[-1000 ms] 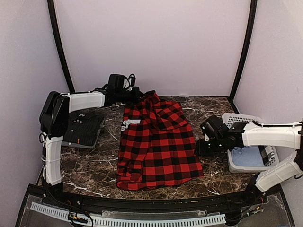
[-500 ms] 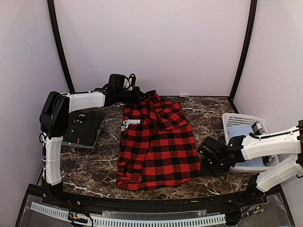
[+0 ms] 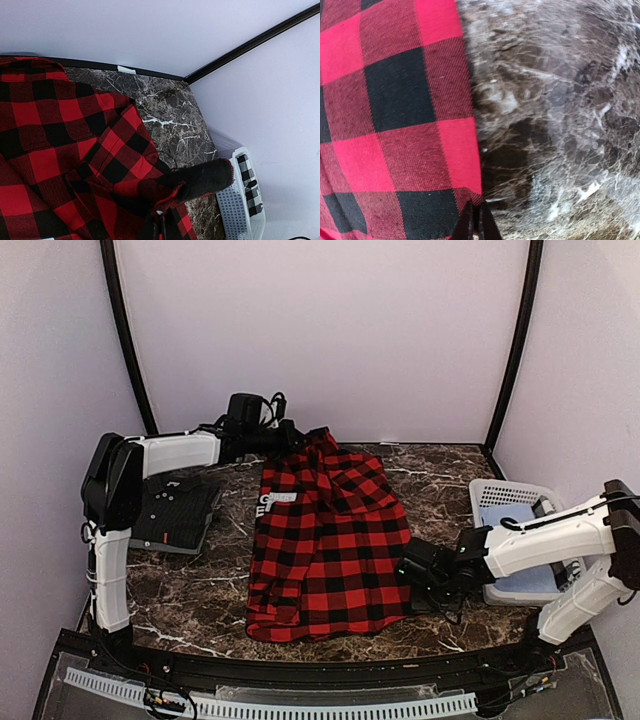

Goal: Fold and stack the long sleeve shirts
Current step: Pick up the 1/3-folded shirt from the center of the board, then fold the 1/3-folded shirt at the center of the board.

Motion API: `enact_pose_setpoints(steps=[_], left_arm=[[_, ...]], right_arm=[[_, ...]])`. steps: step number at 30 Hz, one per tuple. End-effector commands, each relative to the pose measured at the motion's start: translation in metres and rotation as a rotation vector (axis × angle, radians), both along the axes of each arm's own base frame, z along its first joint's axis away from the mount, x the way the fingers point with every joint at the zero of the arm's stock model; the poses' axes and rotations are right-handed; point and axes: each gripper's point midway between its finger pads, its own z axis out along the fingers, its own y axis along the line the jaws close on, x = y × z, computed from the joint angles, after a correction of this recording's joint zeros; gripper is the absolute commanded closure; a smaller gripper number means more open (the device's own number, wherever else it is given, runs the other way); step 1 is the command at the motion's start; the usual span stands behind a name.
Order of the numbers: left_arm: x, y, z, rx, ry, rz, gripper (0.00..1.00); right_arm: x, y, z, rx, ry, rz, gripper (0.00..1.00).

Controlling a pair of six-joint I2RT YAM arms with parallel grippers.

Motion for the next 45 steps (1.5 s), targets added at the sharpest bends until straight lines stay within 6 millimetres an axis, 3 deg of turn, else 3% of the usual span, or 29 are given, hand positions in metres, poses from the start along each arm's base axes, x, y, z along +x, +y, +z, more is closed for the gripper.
enact_pose_setpoints(steps=[1, 11, 17, 25, 29, 38, 45], left_arm=[[-0.007, 0.000, 0.081, -0.067, -0.146, -0.008, 1.00], [-0.006, 0.004, 0.130, -0.099, -0.235, 0.004, 1.00], [0.000, 0.024, 0.154, -0.098, -0.276, 0.052, 1.00], [0.007, 0.064, 0.152, -0.048, -0.279, 0.130, 1.00], [0.011, 0.092, 0.148, -0.025, -0.270, 0.178, 1.00], [0.009, 0.140, 0.134, 0.026, -0.259, 0.266, 1.00], [0.009, 0.164, 0.131, 0.050, -0.263, 0.309, 1.00]], right_arm=[[-0.011, -0.006, -0.002, -0.043, 0.034, -0.005, 1.00], [0.012, 0.004, 0.045, 0.012, -0.107, -0.015, 1.00], [0.022, 0.030, 0.064, 0.063, -0.142, 0.075, 1.00], [0.020, 0.108, 0.085, 0.237, -0.168, 0.323, 1.00], [0.011, 0.140, 0.074, 0.295, -0.121, 0.443, 1.00], [0.001, 0.169, 0.061, 0.338, -0.051, 0.570, 1.00], [-0.009, 0.185, 0.056, 0.400, 0.006, 0.618, 1.00]])
